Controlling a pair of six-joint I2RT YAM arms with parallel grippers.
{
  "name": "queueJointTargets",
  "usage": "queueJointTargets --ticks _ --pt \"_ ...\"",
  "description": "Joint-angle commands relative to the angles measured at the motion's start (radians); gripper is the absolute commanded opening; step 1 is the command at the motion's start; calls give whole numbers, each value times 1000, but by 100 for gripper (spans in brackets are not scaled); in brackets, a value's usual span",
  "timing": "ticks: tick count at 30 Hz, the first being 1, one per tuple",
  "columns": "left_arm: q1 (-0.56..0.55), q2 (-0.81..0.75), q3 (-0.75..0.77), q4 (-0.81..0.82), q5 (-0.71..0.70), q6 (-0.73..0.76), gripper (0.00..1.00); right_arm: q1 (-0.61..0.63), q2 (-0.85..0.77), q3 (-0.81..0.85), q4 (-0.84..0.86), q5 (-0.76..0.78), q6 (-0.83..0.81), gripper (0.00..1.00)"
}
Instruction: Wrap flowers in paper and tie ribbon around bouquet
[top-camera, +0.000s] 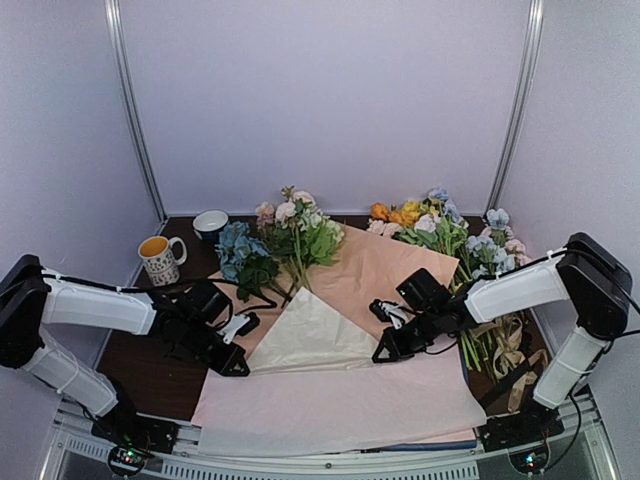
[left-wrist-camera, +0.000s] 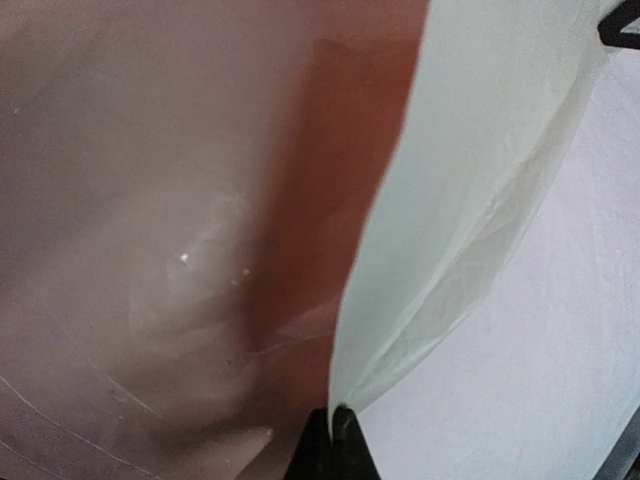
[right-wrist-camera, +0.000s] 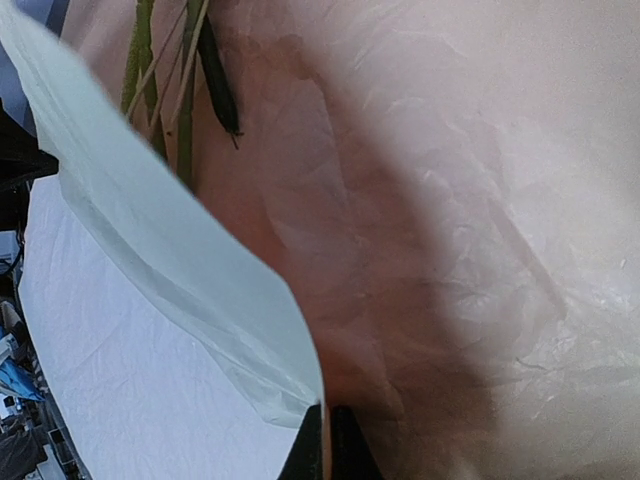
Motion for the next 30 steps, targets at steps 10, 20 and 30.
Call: queueJointTargets --ticks 10,20,30 --pt "5 64 32 -129 -55 55 0 -29 -32 -11 -173 65 -27 0" --pt "5 133 75 -114 16 79 0 -29 -95 94 -334 162 -74 19" --pt "5 128 78 -124 20 82 0 91 -171 383 -473 383 -119 29"
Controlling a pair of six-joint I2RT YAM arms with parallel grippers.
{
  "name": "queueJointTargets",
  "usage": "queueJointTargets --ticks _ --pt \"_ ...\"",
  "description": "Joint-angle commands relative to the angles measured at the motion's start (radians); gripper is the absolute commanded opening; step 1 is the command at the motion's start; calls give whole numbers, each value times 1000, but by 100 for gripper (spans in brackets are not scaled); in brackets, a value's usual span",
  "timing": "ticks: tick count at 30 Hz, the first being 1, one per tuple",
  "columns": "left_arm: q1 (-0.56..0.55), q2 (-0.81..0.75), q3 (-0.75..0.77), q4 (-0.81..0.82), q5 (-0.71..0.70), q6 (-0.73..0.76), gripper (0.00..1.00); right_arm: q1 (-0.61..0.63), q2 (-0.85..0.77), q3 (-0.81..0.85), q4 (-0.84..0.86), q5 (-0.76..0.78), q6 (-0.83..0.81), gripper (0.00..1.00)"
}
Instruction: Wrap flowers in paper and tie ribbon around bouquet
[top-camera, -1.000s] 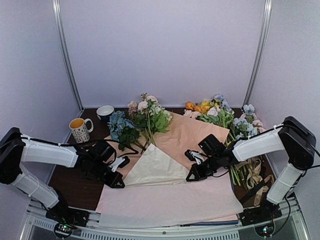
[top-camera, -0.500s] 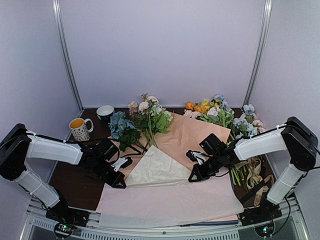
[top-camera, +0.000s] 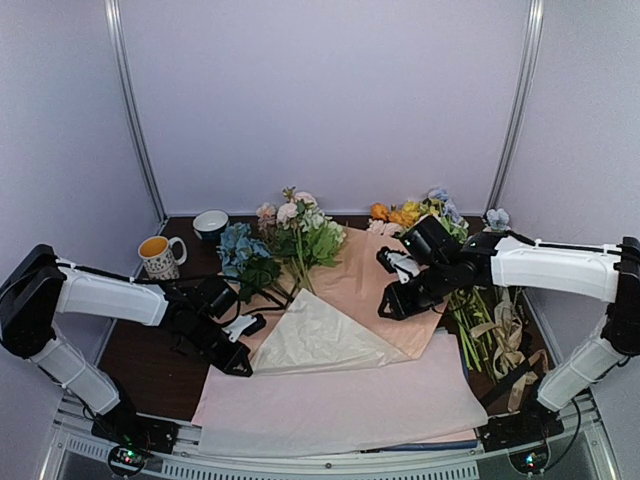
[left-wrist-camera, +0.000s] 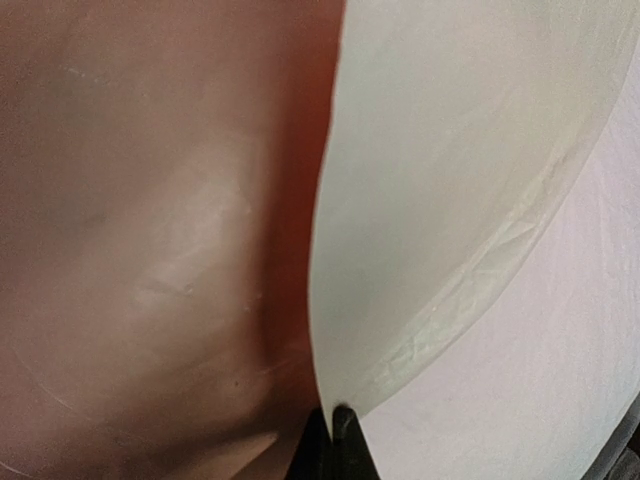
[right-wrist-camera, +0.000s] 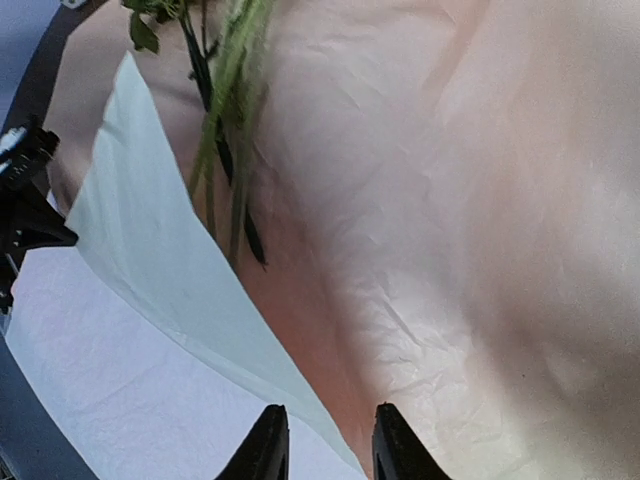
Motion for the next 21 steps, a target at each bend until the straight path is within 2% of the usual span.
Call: queueJointTargets --ticks 1,5,13,17,18,21 --pt "3 24 -3 -54 -12 17 0 118 21 122 3 68 -39 27" --pt "3 21 -2 -58 -16 13 0 192 169 187 202 -189 0 23" --pt "3 8 -10 -58 -18 8 0 200 449 298 430 -304 118 10" --pt "3 -4 4 -61 -12 7 0 199 563 381 428 -295 133 7" --pt "3 -15 8 -63 -11 5 3 199 582 391 399 -271 136 7" --pt "2 -80 22 -73 -25 -11 33 195 620 394 325 -215 137 7"
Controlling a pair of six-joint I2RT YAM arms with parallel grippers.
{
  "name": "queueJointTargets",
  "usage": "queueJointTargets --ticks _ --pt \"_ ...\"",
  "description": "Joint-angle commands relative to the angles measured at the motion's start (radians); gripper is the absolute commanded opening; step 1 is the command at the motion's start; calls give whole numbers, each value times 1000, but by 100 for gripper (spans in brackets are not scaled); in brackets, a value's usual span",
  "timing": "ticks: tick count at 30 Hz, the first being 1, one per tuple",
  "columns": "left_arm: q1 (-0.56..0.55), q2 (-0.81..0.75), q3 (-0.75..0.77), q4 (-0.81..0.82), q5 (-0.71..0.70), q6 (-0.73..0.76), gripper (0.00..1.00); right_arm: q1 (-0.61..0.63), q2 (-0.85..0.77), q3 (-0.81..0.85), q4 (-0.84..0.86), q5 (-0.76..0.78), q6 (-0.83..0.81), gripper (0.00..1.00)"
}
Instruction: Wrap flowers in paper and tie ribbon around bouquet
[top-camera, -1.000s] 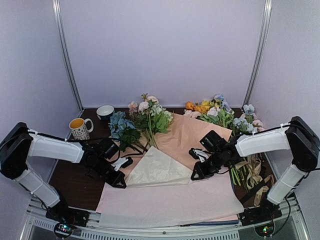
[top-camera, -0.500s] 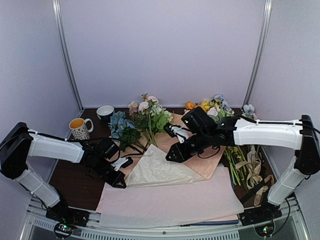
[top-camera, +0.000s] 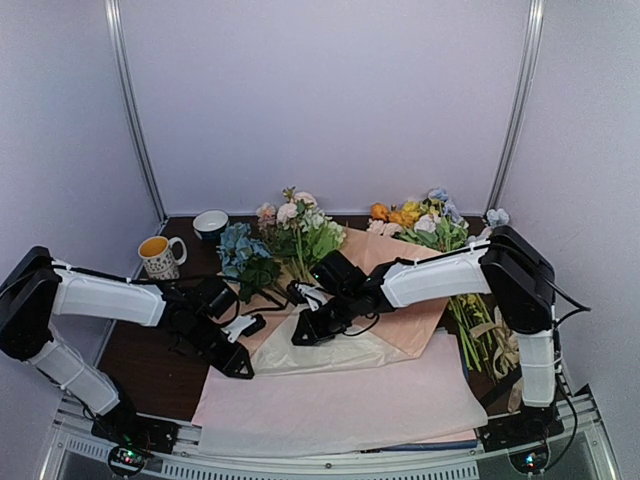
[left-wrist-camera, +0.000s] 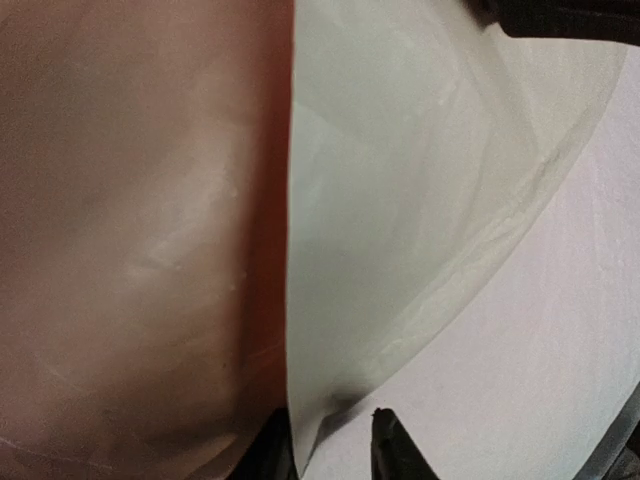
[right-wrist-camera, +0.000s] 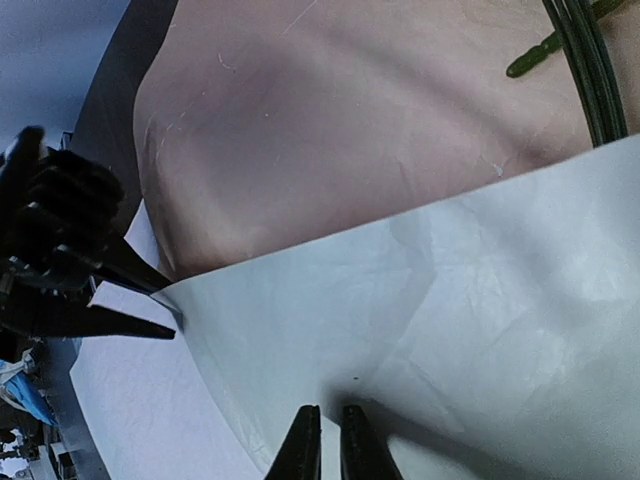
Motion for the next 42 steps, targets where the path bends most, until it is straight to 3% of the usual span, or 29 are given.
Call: queueJointTargets --ticks 1,4,14,19,30,33,42 --pt "3 -96 27 -66 -34 -18 40 -7 35 23 -44 54 24 7" --pt "24 -176 49 -72 -49 -53 58 -6 45 -1 -36 51 34 7" --pt "398 -300 -44 -57 -195 -335 64 -5 34 -18 -16 54 48 7" --pt "463 -340 -154 62 -189 -427 76 -4 26 -24 -19 64 45 7" --pt "466 -197 -309 401 -23 -568 77 -4 22 -28 -18 70 43 8" --pt "465 -181 -330 479 14 -599 72 -4 18 -31 -16 71 45 8" --pt "465 -332 -352 537 -110 -551 60 -4 16 -34 -19 72 42 8"
